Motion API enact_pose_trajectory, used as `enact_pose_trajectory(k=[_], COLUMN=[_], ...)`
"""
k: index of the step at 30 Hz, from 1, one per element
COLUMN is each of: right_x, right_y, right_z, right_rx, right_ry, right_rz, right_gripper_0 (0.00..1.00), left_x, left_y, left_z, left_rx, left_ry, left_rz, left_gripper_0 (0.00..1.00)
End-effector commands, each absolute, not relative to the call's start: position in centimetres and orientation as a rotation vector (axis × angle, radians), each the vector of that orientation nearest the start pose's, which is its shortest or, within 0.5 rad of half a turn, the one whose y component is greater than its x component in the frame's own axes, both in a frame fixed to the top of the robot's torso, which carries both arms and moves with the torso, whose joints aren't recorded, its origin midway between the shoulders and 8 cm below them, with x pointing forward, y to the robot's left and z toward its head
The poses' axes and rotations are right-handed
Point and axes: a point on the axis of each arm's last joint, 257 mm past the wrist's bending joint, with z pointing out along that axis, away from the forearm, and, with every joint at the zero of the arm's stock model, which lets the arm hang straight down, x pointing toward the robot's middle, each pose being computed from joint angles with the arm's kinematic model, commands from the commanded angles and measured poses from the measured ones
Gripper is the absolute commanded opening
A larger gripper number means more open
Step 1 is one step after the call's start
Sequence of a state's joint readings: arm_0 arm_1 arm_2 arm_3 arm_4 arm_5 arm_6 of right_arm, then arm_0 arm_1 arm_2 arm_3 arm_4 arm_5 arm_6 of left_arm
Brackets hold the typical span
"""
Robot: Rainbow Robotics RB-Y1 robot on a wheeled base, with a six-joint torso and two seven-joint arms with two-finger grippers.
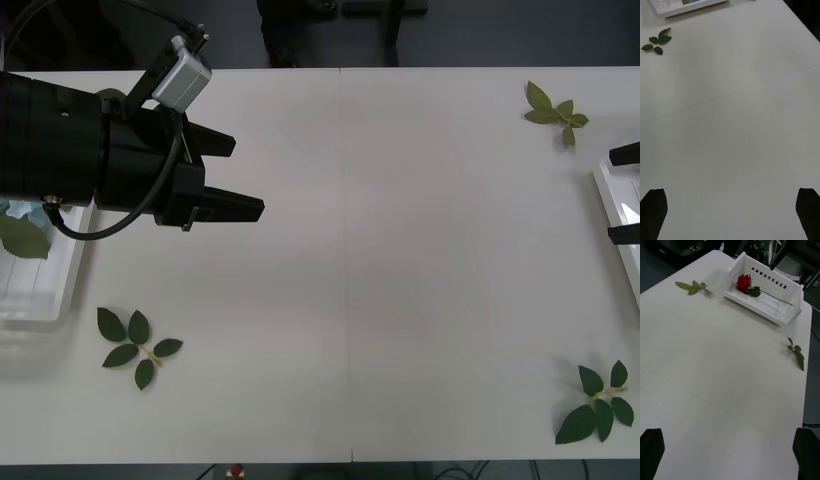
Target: Place the red flowers into the right box and the blue flowers into the left box. If a person shows an open palm, hand one flower to the person first, then continue sorting.
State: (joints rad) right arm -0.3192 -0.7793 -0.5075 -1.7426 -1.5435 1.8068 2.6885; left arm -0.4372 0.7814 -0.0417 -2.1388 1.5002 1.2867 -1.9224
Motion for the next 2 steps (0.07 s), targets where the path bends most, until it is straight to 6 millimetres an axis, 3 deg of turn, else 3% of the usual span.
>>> enact_pose_trajectory(k=[1,2], right_x=[40.06,40.06], right_y=[-30.46,-30.46], right_z=[-7.21,-7.21], right_rx=[-1.475,-1.475], right_ry=[1.716,1.716], right_rz=[0.316,0.316], right_gripper_0=[1.0,1.0], left_x=[39.19,39.13], left_y=[8.33,8.35], left_z=[-5.4,-5.44], left_rx=[1.225,1.225], left_ry=[1.793,1.794], left_rz=[-0.659,-0.661], left_gripper_0=[1.0,1.0])
